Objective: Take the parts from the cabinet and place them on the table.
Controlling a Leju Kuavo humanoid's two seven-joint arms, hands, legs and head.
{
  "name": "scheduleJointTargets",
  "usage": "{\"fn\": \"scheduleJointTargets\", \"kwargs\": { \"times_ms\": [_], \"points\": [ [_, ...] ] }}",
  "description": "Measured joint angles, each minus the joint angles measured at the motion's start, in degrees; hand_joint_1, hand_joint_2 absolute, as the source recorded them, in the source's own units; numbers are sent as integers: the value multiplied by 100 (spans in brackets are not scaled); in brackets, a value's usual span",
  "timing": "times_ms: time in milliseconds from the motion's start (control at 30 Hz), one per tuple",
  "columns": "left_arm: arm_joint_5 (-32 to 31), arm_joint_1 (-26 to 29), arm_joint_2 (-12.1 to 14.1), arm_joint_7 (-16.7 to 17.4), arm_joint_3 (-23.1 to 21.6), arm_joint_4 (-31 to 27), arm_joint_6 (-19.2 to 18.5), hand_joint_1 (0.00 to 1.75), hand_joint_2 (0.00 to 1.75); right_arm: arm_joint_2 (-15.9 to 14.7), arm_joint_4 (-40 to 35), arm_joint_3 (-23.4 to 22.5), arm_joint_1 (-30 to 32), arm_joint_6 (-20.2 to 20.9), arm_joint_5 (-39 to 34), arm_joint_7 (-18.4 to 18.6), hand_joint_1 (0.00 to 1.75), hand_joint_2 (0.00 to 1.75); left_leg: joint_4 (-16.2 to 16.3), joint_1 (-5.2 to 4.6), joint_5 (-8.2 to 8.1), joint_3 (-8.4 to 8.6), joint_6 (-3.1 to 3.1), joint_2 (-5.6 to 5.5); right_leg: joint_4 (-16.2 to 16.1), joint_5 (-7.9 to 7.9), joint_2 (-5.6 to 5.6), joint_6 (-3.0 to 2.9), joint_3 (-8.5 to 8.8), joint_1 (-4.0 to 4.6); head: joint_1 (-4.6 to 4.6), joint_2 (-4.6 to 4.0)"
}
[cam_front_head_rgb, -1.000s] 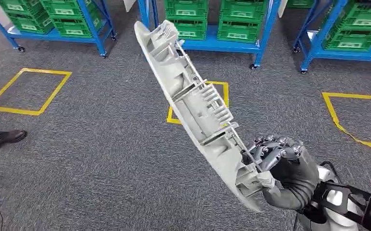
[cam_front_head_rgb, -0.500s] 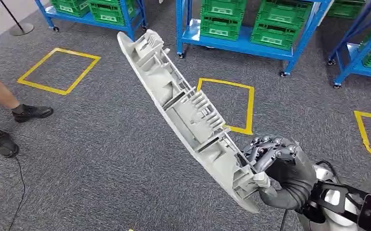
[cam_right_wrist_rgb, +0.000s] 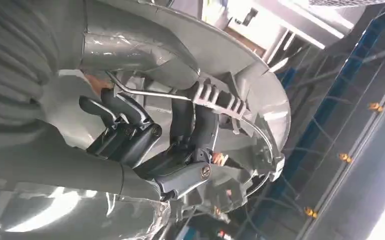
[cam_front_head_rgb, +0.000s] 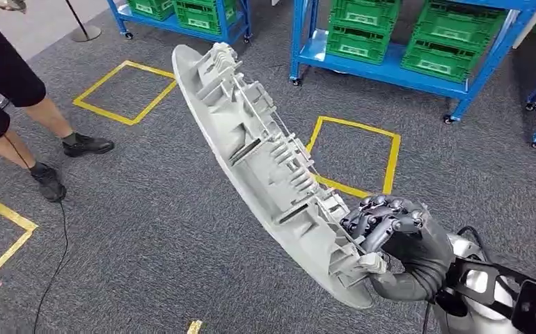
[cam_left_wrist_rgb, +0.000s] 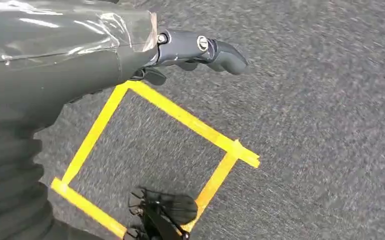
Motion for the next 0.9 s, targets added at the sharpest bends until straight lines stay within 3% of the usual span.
{"fn": "scheduleJointTargets", "kwargs": {
  "times_ms": [33, 67, 100, 133, 233, 267, 300, 333, 367, 433, 467, 500, 567, 600, 633, 733, 767, 800, 833, 867, 900],
  "points": [
    [21, 1, 2, 0, -4, 0, -2, 0, 175, -7, 0, 7, -10, -2, 0, -9, 175, 175, -444, -2, 209, 231, 16, 44, -1, -2, -52, 1, 5, 0, 0, 0],
    [50, 3, 7, 4, -9, -2, -4, 0, 175, -15, 0, 13, -25, -4, 0, -17, 175, 175, -1025, -20, 432, 547, 51, 219, -3, -9, -105, 9, 13, 5, 0, 0],
    [76, -3, 9, 15, -15, -4, -22, 0, 175, -22, 0, 20, -36, -4, 0, -24, 175, 175, -1395, -64, 460, 743, 85, 539, 1, -21, -147, 27, 18, 36, -2, 0],
    [120, -21, 15, 44, -20, -11, -39, 0, 175, -37, 0, 22, -40, -4, 0, -33, 175, 175, -1465, -113, 425, 754, 121, 488, 13, -42, -188, 63, 0, 83, -2, 0],
    [243, 1, 13, 103, -20, -13, -112, 0, 175, -61, 24, 46, -54, 0, 4, -42, 175, 175, -1485, -140, 442, 692, 210, 282, -46, -41, -402, 134, 40, 67, 15, 0],
    [258, 10, 15, 118, -13, -20, -122, 0, 175, -66, 28, 55, -65, 0, 4, -48, 175, 175, -1579, -84, 506, 797, 285, 203, -58, -77, -382, 175, 10, 57, 18, 0],
    [268, 22, 9, 122, -15, -17, -129, 0, 175, -85, 44, 68, -85, 2, 9, -48, 175, 175, -1615, -96, 530, 813, 295, 148, 51, -135, -171, 167, 6, 54, 39, 0],
    [297, 2, 13, 131, -15, -20, -142, 0, 175, -90, 48, 77, -90, 6, -7, -72, 175, 175, -1628, -81, 558, 808, 341, 78, 438, -327, 146, 106, -159, 48, 48, 0],
    [310, -13, 18, 140, -20, -20, -177, 0, 175, -116, 52, 87, -87, 17, -7, -94, 175, 175, -1626, -89, 569, 805, 359, -5, 918, -519, 287, 55, -392, 52, 72, 0],
    [312, -15, 13, 162, -24, -20, -271, 0, 175, -136, 85, 107, -80, 28, -22, -127, 175, 175, -1622, -120, 573, 798, 373, -189, 1757, -752, 347, 42, -839, 53, 77, 0],
    [319, -15, 13, 166, -24, -20, -354, 0, 175, -138, 98, 120, -79, 37, -39, -136, 175, 175, -1618, -127, 573, 803, 372, -291, 1837, -714, 347, 77, -924, 49, 79, 0],
    [323, -12, 15, 168, -22, -20, -420, 0, 175, -142, 107, 131, -79, 39, -50, -138, 175, 175, -1614, -127, 572, 811, 372, -378, 1625, -577, 347, 126, -863, 47, 79, 0],
    [328, -12, 13, 166, 9, -20, -626, 0, 175, -160, 111, 158, -80, 61, -61, -151, 175, 175, -1576, -119, 559, 821, 353, -559, 621, -107, 433, 240, -449, 25, 81, 0],
    [328, -11, 13, 162, 18, -20, -691, 0, 175, -168, 114, 166, -83, 79, -63, -153, 175, 175, -1541, -117, 541, 794, 325, -632, 147, 64, 649, 264, -256, -6, 85, 0],
    [330, -13, 18, 151, 33, -20, -739, 0, 175, -168, 118, 177, -77, 96, -63, -157, 175, 175, -1477, -158, 510, 756, 285, -706, 87, 99, 712, 178, -242, 27, 90, 0],
    [345, 51, 20, 125, 92, -28, -774, 0, 175, -169, 122, 195, -95, 107, -61, -162, 175, 175, -1502, -111, 540, 693, 210, -817, 94, 131, 556, 46, -241, 68, 90, 0],
    [347, 56, 20, 118, 118, -28, -802, 0, 175, -168, 122, 201, -108, 109, -61, -162, 175, 175, -1484, -108, 528, 676, 193, -857, 67, 154, 497, 9, -228, 20, 92, 0],
    [347, 64, 11, 116, 136, -33, -839, 0, 175, -166, 122, 210, -119, 111, -61, -164, 175, 175, -1391, -129, 461, 635, 157, -616, 58, 158, 433, -10, -210, 15, 81, 0],
    [347, 48, 11, 107, 133, -35, -888, 0, 175, -164, 122, 214, -105, 111, -61, -177, 175, 175, -1120, -128, 287, 514, 110, -324, 58, 136, 377, -47, -192, 18, 6, 0],
    [339, 24, 15, 107, 136, -33, -947, 0, 175, -166, 122, 221, -103, 111, -59, -206, 175, 175, -706, -102, 76, 313, 76, -161, 58, 126, 318, -62, -189, 35, 13, 0],
    [325, 8, 20, 107, 136, -33, -984, 0, 175, -171, 125, 221, -100, 109, -59, -230, 175, 175, -237, -74, -124, 77, 53, -79, 59, 120, 251, -69, -189, 52, 13, 0]
  ]
}}
